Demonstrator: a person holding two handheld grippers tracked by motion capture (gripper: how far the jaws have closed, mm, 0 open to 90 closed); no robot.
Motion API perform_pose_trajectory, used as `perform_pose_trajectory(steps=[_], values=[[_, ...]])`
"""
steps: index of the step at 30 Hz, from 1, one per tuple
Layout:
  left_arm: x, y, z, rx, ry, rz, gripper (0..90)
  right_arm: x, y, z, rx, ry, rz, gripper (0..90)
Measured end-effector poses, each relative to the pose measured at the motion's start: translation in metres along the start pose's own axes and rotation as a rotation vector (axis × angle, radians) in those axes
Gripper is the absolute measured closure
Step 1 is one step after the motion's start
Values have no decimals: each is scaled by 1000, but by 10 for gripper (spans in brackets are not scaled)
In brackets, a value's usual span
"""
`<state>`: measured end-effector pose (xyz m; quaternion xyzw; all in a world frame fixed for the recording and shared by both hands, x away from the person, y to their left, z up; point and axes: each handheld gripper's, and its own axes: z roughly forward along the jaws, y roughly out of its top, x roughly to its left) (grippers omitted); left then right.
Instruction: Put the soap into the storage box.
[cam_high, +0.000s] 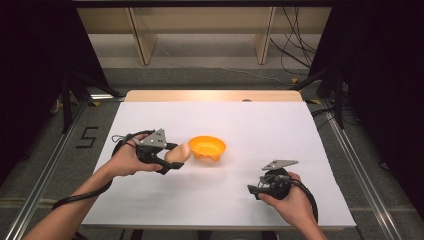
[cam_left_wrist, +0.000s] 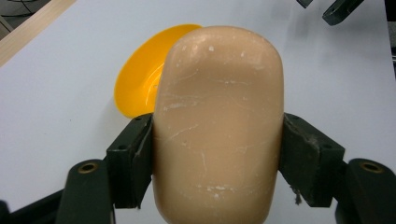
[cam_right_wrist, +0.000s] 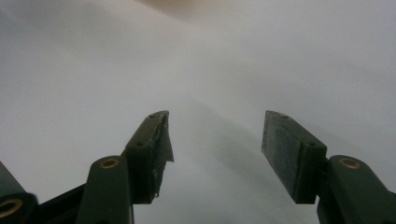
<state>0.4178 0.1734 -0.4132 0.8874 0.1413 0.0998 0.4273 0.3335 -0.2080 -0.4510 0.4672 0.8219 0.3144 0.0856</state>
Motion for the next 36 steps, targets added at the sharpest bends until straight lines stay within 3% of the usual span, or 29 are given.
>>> perform_pose_trajectory(steps=[1, 2, 3, 4, 6, 8, 17, 19, 21, 25, 36], values=[[0, 1, 0, 3, -1, -3, 320, -2, 0, 1, -15, -3, -21, 423], [0, 1, 1, 0, 2, -21, 320, -2, 0, 1, -15, -3, -21, 423], [0, 1, 1, 2, 2, -15, 319, -2, -1, 3, -48, 4, -14, 423], [0, 2, 2, -2, 2, -17, 319, -4, 0, 2, -26, 49, -23, 423], [3, 3, 1, 7, 2, 7, 320, -5, 0, 2, -36, 49, -36, 423], [2, 4, 2, -4, 3, -16, 320, -5, 0, 2, -36, 49, -36, 424], [5, 10, 5, -12, 7, -13, 319, -5, 0, 2, -38, 46, -33, 422], [6, 11, 7, -15, 0, -13, 320, -3, -1, 0, -12, 50, 5, 422], [6, 12, 8, -17, 2, -11, 320, -3, -1, -1, -10, 49, 11, 422], [8, 15, 10, -19, -4, 10, 319, -3, -1, -1, -11, 49, 8, 422], [10, 20, 15, -28, -7, 2, 319, -4, -2, -1, -18, 43, -2, 421]])
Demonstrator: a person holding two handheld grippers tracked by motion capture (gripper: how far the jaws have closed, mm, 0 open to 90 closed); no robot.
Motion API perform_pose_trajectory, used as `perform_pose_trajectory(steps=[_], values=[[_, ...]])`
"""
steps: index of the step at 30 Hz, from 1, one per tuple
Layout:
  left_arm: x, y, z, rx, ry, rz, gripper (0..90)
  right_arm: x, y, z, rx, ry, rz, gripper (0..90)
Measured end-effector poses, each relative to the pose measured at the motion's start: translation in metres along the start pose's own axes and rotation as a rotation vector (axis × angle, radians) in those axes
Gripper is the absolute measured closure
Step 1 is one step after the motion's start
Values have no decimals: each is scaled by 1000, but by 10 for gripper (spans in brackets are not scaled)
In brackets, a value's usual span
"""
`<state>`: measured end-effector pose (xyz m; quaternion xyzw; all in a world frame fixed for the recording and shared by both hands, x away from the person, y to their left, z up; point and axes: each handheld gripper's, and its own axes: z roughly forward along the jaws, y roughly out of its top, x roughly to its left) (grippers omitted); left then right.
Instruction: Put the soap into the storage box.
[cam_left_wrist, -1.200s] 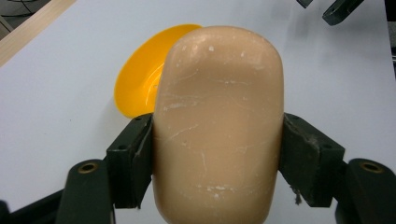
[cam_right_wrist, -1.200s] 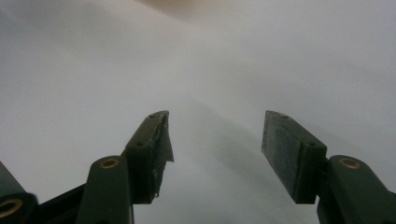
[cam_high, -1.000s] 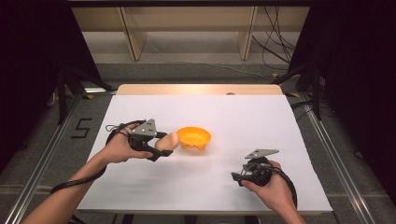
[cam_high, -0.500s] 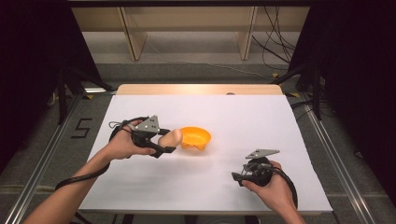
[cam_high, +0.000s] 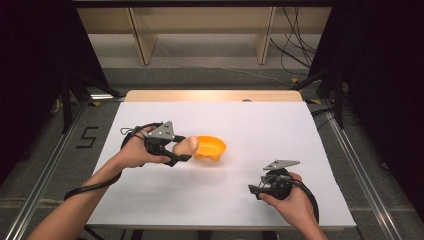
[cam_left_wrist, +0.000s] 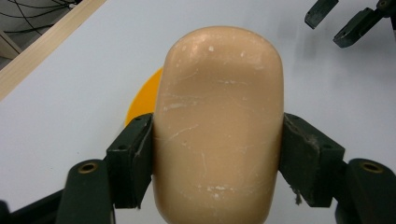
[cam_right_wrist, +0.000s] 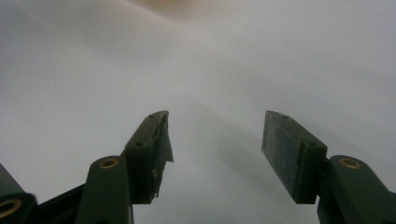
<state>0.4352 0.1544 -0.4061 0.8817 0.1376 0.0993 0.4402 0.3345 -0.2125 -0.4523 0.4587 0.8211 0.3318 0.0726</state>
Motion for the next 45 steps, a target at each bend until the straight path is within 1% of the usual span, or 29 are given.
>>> perform_pose_trajectory(steps=[1, 2, 3, 6, 8, 9, 10, 12, 13, 14, 15, 19, 21, 22, 23, 24, 26, 28, 29, 30, 32, 33, 34, 35, 36, 40, 41, 43, 45], values=[[1, 0, 0, 2, 3, 12, 319, 0, 0, 0, -1, 0, -1, 421], [1, 1, 0, 3, 5, 14, 319, 1, 0, -1, 5, 2, 15, 421], [1, 0, 1, -6, 2, -2, 319, 1, 0, -1, 6, 2, 15, 421], [1, 0, 2, -8, 5, -6, 319, 1, 0, -1, 2, -2, 15, 421], [2, 1, 3, -9, 0, 11, 319, 1, 0, 0, -5, -5, 9, 421], [2, 1, 3, -6, 5, -7, 319, 1, 0, -1, -6, -4, 10, 421], [2, 1, 3, -7, 4, -3, 319, 0, 0, 0, -20, -7, -7, 421], [3, 2, 4, -12, -4, -8, 319, 0, 0, -1, -18, -5, -7, 421], [3, 2, 4, -12, -5, -7, 319, -2, 0, 0, -29, -7, -24, 421], [3, 2, 4, -14, -3, -8, 319, 0, 0, -1, -15, -6, 0, 421], [3, 3, 4, -16, -1, -8, 319, -1, 0, 0, -35, -7, -22, 420], [5, 5, 5, -14, -5, -3, 319, -2, 1, -1, -37, -4, -21, 420], [5, 6, 5, -21, 0, 0, 319, -2, 0, -1, -34, 5, -3, 419], [5, 6, 5, -22, -1, 1, 319, 0, 0, 0, -48, -33, 1, 419], [5, 7, 6, -25, 0, 4, 319, 1, 0, -1, -39, -58, 0, 419], [5, 7, 6, -29, 3, 2, 319, 1, 0, -1, -39, -58, 0, 419], [6, 9, 7, -26, 13, 32, 320, 1, 0, -3, -19, -57, 2, 419], [7, 10, 8, -27, 8, 25, 320, 1, 0, -2, -23, -53, 0, 419], [7, 10, 9, -31, 9, 16, 319, 3, 0, -3, -14, -53, 21, 419], [9, 11, 9, -26, 6, 38, 319, 3, 0, -2, -26, -54, 21, 419], [8, 11, 10, -35, 15, 24, 319, 1, 0, -1, -42, -56, 3, 419], [8, 11, 11, -34, 13, 18, 320, 1, 0, 0, -48, -57, 7, 419], [10, 12, 11, -31, 13, 41, 320, 1, 0, -1, -45, -53, 9, 419], [10, 12, 12, -34, 7, 34, 319, 3, 0, -3, -21, -51, 27, 419], [11, 12, 12, -29, 8, 39, 319, 2, 0, -3, -17, -54, 17, 419], [11, 12, 13, -35, 19, 30, 319, 2, 0, -3, -21, -55, 18, 418], [13, 12, 14, -45, 23, 41, 319, 2, 0, -3, -22, -55, 18, 418], [12, 12, 15, -47, 29, 18, 319, 2, 0, -3, -22, -55, 18, 418], [13, 12, 15, -48, 33, 21, 319, 2, 0, -3, -22, -53, 20, 419]])
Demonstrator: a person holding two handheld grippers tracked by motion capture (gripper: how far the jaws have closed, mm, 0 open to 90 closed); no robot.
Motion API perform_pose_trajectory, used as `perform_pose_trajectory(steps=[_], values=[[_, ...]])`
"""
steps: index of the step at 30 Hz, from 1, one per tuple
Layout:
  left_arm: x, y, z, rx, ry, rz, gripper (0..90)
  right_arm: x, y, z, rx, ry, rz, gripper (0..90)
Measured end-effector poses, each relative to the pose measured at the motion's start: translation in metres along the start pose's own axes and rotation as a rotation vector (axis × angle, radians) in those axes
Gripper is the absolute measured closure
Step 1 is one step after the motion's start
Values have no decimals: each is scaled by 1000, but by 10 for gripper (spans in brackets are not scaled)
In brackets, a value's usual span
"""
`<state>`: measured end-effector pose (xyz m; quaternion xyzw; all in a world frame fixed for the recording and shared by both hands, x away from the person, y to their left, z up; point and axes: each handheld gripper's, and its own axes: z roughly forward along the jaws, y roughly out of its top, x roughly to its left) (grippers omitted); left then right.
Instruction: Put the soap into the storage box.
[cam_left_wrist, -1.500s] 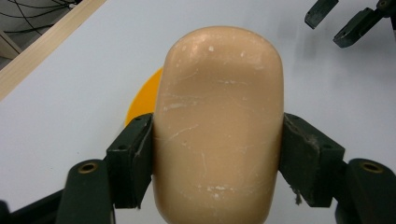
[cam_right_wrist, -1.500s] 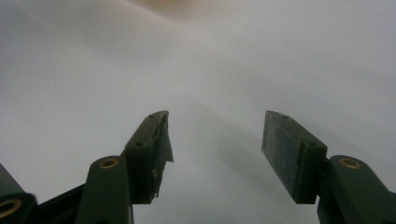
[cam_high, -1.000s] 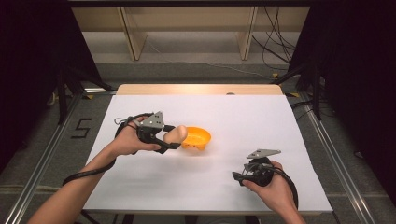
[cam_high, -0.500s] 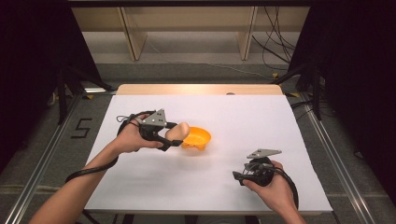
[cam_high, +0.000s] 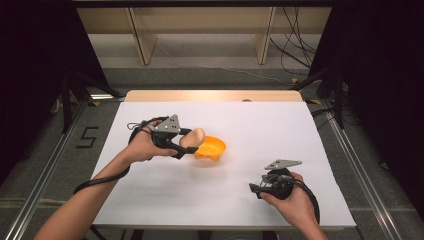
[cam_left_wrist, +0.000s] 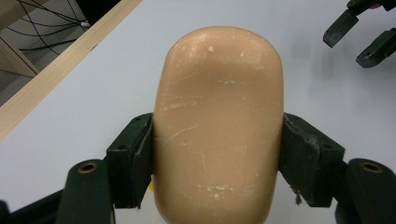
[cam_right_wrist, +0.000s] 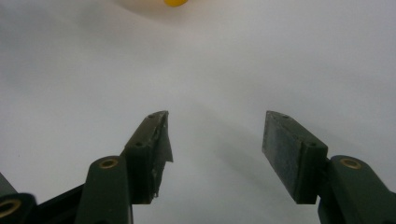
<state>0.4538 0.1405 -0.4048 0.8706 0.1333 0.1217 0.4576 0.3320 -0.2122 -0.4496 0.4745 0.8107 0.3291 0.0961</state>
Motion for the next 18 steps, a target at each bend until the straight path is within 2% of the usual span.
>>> perform_pose_trajectory(steps=[2, 5, 7, 8, 9, 10, 18], values=[[1, 0, 1, -1, -5, 3, 319, 0, 0, 0, 0, 1, 2, 419], [1, -1, 3, -12, 4, -14, 319, 0, 1, 0, 6, -2, 2, 419], [3, -1, 4, -15, 7, 5, 319, 0, 0, -1, 5, -2, 1, 419], [3, -2, 5, -20, 18, -7, 319, 0, 0, -1, 6, -2, 1, 418], [4, -1, 6, -21, 18, 5, 319, 0, 0, 0, -3, -1, 3, 418], [3, -2, 6, -18, 18, -17, 319, 0, 0, 0, -2, -2, 1, 419], [5, 0, 11, -28, 22, -20, 319, 0, 0, -1, 3, -3, 2, 419]])
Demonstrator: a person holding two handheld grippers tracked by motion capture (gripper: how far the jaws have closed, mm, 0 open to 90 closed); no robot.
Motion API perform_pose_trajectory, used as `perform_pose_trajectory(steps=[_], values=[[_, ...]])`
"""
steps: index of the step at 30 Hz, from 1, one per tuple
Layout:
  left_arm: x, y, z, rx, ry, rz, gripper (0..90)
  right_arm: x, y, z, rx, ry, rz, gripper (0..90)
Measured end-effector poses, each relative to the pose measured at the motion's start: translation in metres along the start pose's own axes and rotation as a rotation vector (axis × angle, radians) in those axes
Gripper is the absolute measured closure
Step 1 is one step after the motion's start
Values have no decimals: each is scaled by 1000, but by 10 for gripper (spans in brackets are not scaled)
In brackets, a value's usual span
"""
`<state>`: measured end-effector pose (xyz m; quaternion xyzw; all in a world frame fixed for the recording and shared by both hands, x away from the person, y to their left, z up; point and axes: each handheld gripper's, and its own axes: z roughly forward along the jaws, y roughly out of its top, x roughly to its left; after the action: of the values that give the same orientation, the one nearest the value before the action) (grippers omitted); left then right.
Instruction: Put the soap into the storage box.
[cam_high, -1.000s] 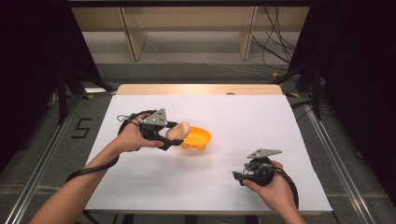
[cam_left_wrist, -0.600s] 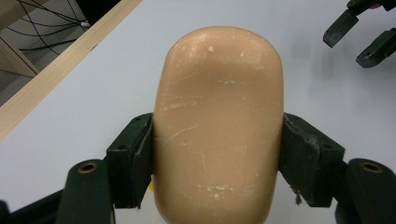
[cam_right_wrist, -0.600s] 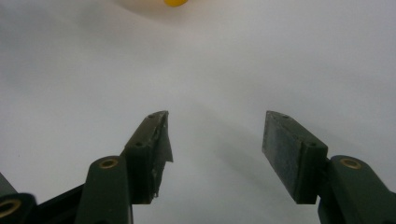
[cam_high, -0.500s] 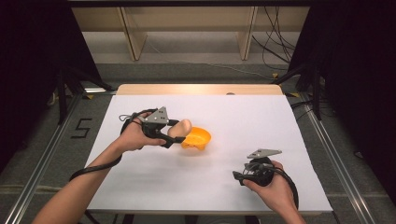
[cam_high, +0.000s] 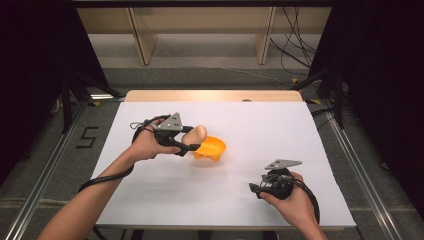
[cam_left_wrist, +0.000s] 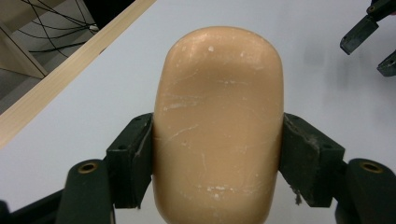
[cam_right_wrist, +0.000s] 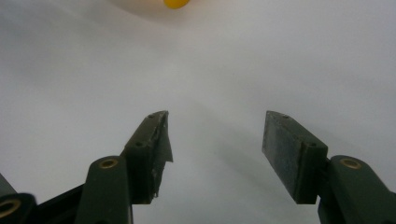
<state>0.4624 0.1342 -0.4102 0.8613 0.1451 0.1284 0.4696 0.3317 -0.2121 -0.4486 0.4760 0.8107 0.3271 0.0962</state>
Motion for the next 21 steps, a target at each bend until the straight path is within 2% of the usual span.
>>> perform_pose_trajectory(steps=[7, 8, 11, 12, 14, 15, 16, 17, 18, 19, 21], values=[[2, 2, 4, 4, -4, 0, 319, -1, 0, 1, -14, -4, -15, 419], [2, 2, 5, 2, -1, -1, 319, 0, 0, 0, -8, -1, 3, 419], [3, 3, 7, -1, -4, 13, 319, 0, 0, -2, 12, -2, -6, 419], [3, 3, 8, -3, -1, 7, 319, 0, 0, 0, -10, -1, -2, 419], [2, 3, 9, -1, 5, -6, 319, 0, 0, -1, -4, 1, 0, 419], [3, 3, 9, -2, 1, 0, 319, 1, 0, 0, -4, 6, 7, 419], [3, 4, 9, -2, 7, 7, 319, -1, 0, -1, 11, -3, -7, 419], [3, 4, 9, -2, 12, -9, 319, 0, 0, -2, 19, -7, -6, 419], [4, 4, 10, -7, 13, -5, 319, 0, 0, -2, 19, -5, -5, 419], [5, 4, 10, -4, 10, 4, 319, 0, 0, 0, -3, 0, -1, 419], [5, 4, 11, -2, 8, -5, 319, -1, 0, 1, -15, -3, -17, 418]])
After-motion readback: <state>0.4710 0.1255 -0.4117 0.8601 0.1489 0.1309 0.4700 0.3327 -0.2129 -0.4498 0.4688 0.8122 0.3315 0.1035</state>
